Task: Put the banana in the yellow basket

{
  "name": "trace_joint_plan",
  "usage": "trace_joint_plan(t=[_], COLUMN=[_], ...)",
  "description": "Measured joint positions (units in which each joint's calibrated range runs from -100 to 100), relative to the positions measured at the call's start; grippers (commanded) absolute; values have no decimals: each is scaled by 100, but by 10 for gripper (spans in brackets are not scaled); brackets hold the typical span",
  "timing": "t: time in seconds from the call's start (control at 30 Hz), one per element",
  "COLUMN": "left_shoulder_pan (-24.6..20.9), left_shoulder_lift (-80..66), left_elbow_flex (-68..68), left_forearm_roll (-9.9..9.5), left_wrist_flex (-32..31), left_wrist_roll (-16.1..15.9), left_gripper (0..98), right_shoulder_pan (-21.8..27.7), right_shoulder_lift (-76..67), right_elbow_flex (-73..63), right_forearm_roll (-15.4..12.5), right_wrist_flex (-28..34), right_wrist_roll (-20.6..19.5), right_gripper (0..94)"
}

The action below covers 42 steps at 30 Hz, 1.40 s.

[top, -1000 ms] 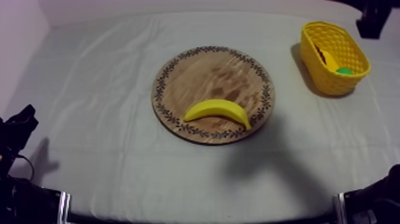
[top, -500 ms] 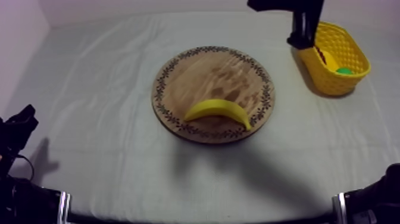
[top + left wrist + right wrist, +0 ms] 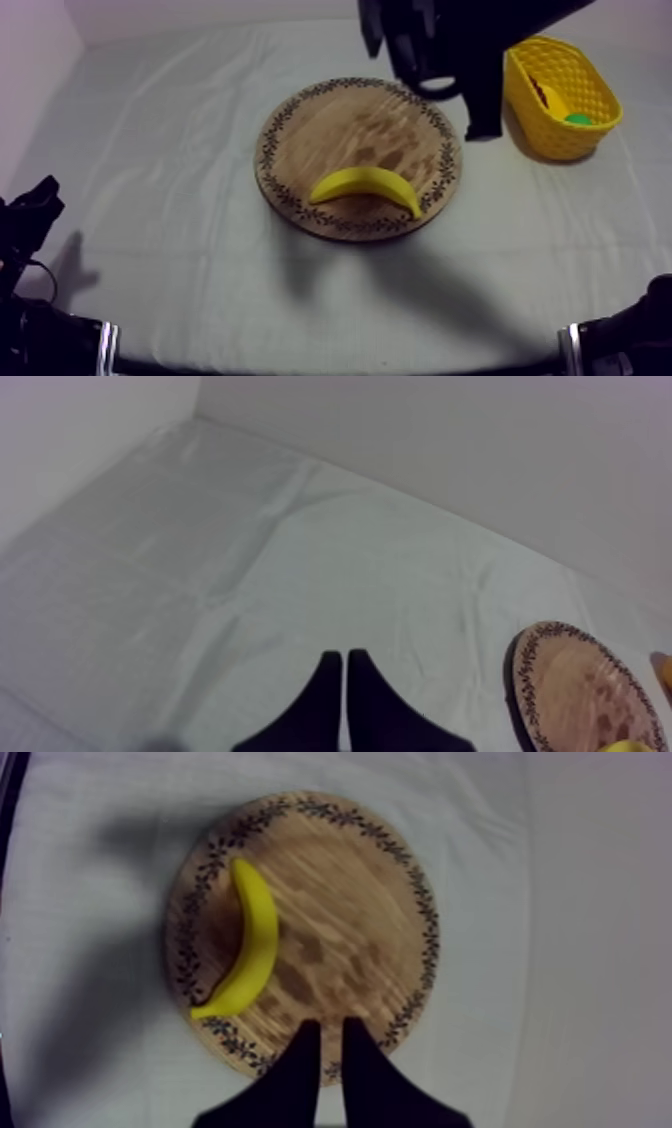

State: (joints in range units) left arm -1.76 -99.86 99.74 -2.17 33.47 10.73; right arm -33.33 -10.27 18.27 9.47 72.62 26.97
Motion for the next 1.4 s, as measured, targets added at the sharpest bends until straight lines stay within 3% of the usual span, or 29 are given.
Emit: trace_joint_plan(t=[0.4, 0.43, 0.5, 0.6, 0.7, 1.03, 1.4], left_shoulder_pan=[0, 0, 0, 0, 0, 0, 0], left_shoulder_lift=[0, 0, 0, 0, 0, 0, 0], left_elbow_flex=[0, 0, 0, 0, 0, 0, 0], left_forearm_roll=[0, 0, 0, 0, 0, 0, 0], left_wrist_flex=[0, 0, 0, 0, 0, 0, 0], left_wrist_roll=[0, 0, 0, 0, 0, 0, 0], left_gripper=[1, 1, 1, 1, 1, 1, 1], right_shoulder_pan=[-153, -156, -156, -169, -161, -54, -73], right_shoulder_lift=[166, 172, 188, 193, 186, 72, 628], right_elbow_flex=[565, 589, 621, 689, 854, 1258, 1224], right_forearm_roll=[28, 28, 28, 29, 64, -92, 80], right_wrist_flex=[-74, -81, -83, -252, -448, -1000, -1451], right_wrist_roll=[-75, -75, -75, -136, -92, 183, -292], right_gripper=[107, 143, 308, 670, 778, 837, 838])
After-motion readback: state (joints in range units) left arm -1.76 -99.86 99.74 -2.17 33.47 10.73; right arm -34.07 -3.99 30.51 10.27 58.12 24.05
